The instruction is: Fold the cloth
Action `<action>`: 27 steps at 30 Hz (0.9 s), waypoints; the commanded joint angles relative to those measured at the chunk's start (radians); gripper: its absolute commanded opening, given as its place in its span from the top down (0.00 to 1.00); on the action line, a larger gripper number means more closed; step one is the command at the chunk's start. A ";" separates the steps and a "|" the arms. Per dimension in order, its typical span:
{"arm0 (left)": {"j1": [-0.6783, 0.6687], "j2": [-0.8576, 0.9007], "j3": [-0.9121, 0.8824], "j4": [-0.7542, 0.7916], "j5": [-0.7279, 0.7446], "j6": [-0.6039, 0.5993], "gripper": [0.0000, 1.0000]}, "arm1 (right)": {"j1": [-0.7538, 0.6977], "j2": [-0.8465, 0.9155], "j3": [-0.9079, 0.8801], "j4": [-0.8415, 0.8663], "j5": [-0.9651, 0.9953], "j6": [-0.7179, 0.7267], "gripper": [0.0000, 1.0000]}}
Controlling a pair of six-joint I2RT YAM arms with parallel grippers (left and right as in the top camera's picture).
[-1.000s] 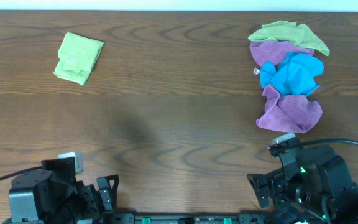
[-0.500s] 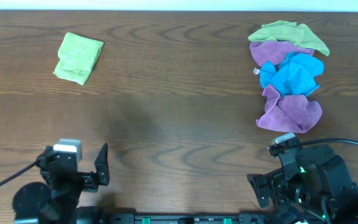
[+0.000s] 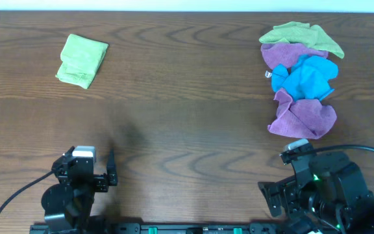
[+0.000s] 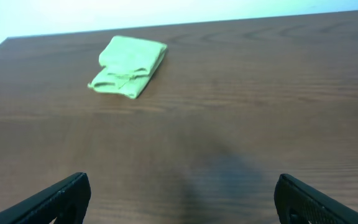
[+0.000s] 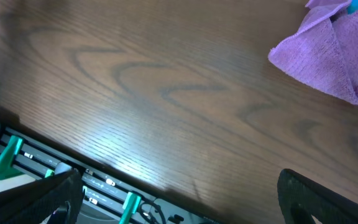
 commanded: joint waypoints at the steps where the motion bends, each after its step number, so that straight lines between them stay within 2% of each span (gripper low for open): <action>1: 0.015 -0.033 -0.037 0.002 -0.013 -0.037 0.04 | -0.001 0.000 -0.002 0.000 0.010 0.018 0.01; 27: 0.032 -0.046 -0.070 -0.338 -0.032 -0.057 0.04 | -0.001 0.000 -0.002 0.000 0.010 0.018 0.01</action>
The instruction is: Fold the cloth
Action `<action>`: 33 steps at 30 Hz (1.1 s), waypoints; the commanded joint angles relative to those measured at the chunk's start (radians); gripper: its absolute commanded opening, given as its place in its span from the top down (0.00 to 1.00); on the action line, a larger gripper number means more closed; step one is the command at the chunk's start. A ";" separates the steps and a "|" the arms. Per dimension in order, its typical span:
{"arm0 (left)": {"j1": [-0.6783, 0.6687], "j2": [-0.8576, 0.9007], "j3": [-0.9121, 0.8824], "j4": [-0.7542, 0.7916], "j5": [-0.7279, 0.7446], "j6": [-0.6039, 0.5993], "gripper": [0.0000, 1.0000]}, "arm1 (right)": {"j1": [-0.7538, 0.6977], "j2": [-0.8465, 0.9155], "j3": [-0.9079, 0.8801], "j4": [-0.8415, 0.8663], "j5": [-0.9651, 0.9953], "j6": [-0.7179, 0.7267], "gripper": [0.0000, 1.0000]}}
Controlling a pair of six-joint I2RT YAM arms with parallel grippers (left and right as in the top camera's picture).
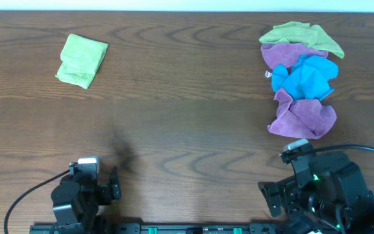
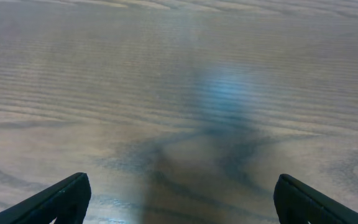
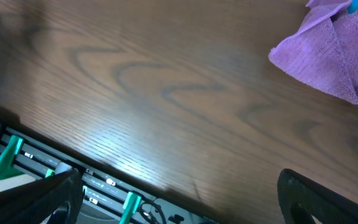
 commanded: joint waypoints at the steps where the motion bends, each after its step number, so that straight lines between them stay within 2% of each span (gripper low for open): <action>1: 0.005 -0.008 -0.007 -0.063 -0.008 -0.004 0.05 | -0.001 0.000 -0.002 0.000 0.010 0.018 0.01; 22: 0.005 -0.008 -0.007 -0.063 -0.008 -0.004 0.05 | -0.001 0.000 -0.002 0.008 0.024 0.007 0.01; 26: 0.005 -0.008 -0.007 -0.063 -0.008 -0.004 0.05 | -0.018 -0.026 -0.024 0.218 0.113 -0.028 0.01; 29: 0.005 -0.008 -0.007 -0.063 -0.008 -0.004 0.05 | -0.163 -0.129 -0.156 0.463 0.056 -0.089 0.01; 33: 0.005 -0.008 -0.007 -0.063 -0.008 -0.004 0.05 | -0.393 -0.326 -0.440 0.662 -0.036 -0.088 0.01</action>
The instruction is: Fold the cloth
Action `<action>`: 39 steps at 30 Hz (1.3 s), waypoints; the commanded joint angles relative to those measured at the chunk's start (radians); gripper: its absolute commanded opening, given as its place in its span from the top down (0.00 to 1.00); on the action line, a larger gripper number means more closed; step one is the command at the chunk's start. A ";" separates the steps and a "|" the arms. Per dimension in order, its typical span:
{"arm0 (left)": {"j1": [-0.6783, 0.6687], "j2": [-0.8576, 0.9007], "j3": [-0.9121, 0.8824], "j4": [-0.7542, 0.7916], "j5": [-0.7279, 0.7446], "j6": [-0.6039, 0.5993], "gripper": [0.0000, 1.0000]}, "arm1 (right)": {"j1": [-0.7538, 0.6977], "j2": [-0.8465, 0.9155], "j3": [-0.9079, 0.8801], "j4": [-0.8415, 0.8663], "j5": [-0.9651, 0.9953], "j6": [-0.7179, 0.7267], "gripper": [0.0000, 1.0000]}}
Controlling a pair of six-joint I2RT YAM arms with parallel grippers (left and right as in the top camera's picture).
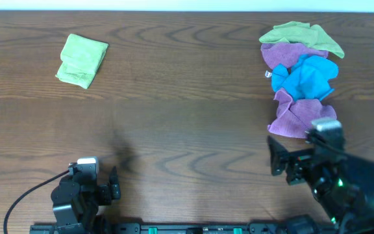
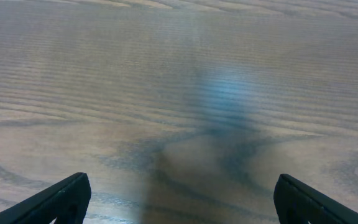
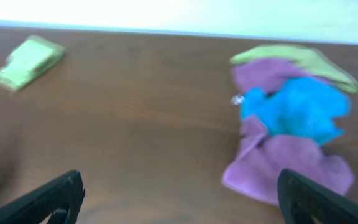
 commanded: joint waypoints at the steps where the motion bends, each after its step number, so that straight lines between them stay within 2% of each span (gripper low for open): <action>1: 0.004 -0.006 -0.010 -0.059 -0.003 0.000 0.05 | -0.139 -0.130 -0.194 0.076 -0.082 -0.028 0.01; 4: 0.004 -0.006 -0.010 -0.058 -0.003 0.000 0.05 | -0.207 -0.266 -0.360 0.101 -0.093 -0.028 0.01; 9: 0.004 -0.006 -0.010 -0.058 -0.003 0.000 0.05 | -0.223 -0.424 -0.565 0.106 -0.090 -0.028 0.01; 14: 0.004 -0.006 -0.010 -0.058 -0.003 0.000 0.05 | -0.223 -0.471 -0.676 0.106 -0.091 -0.019 0.01; 39: 0.004 -0.006 -0.010 -0.058 -0.003 0.000 0.05 | -0.223 -0.471 -0.697 0.106 -0.086 -0.021 0.01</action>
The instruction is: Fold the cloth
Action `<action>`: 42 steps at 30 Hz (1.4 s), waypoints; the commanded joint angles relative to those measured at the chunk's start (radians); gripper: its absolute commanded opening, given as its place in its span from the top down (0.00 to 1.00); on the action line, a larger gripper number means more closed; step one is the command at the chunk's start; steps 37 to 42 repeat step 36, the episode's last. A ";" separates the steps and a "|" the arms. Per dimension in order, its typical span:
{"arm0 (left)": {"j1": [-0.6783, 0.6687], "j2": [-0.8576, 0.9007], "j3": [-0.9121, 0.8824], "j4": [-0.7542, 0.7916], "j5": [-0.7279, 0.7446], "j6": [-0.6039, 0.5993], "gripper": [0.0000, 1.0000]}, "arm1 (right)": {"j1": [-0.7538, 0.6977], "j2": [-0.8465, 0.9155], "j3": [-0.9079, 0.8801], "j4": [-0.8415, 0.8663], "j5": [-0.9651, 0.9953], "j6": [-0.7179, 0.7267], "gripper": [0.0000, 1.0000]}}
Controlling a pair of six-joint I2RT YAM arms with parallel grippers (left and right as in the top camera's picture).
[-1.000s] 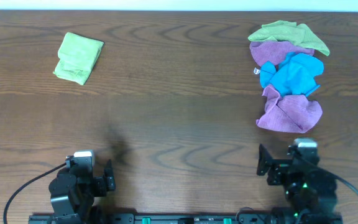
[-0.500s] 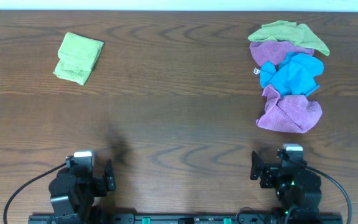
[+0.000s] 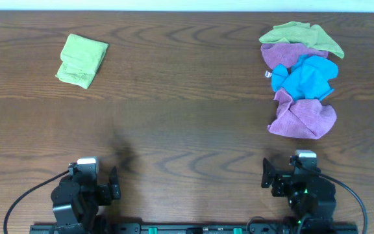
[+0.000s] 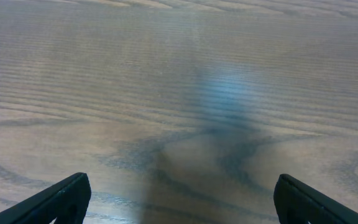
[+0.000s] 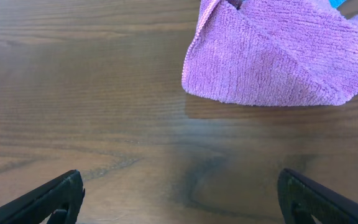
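A green cloth (image 3: 82, 60) lies folded at the far left of the table. At the far right is a crumpled pile: a green cloth (image 3: 300, 34), a purple one (image 3: 289, 56), a blue one (image 3: 304, 78) and a second purple cloth (image 5: 272, 56) nearest the front. My left gripper (image 4: 180, 202) is open low over bare wood at the front left. My right gripper (image 5: 180, 199) is open at the front right, short of the near purple cloth, with nothing between its fingers.
The brown wooden table (image 3: 187, 130) stretches between the folded cloth and the pile. A black rail with green clips (image 3: 187, 229) runs along the front edge, behind both arms. Cables trail from each arm base.
My right arm has dropped from a raised pose near the pile to a low pose at the front edge; its camera now sees only the near purple cloth. The left arm has not moved.
First my left gripper faced the folded green cloth, open, while my right arm sat turned at the front right corner. Then the left arm was low at the front edge, seeing only wood. Later the right arm stood raised facing the pile, and now sits low before it.
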 commanded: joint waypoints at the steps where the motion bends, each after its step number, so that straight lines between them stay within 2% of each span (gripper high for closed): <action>1: 0.004 -0.006 -0.011 -0.056 -0.003 0.000 0.05 | -0.008 -0.011 -0.010 0.002 -0.004 -0.010 0.01; 42: 0.004 -0.004 -0.011 -0.058 -0.014 -0.015 0.05 | -0.008 -0.011 -0.010 0.002 -0.004 -0.010 0.01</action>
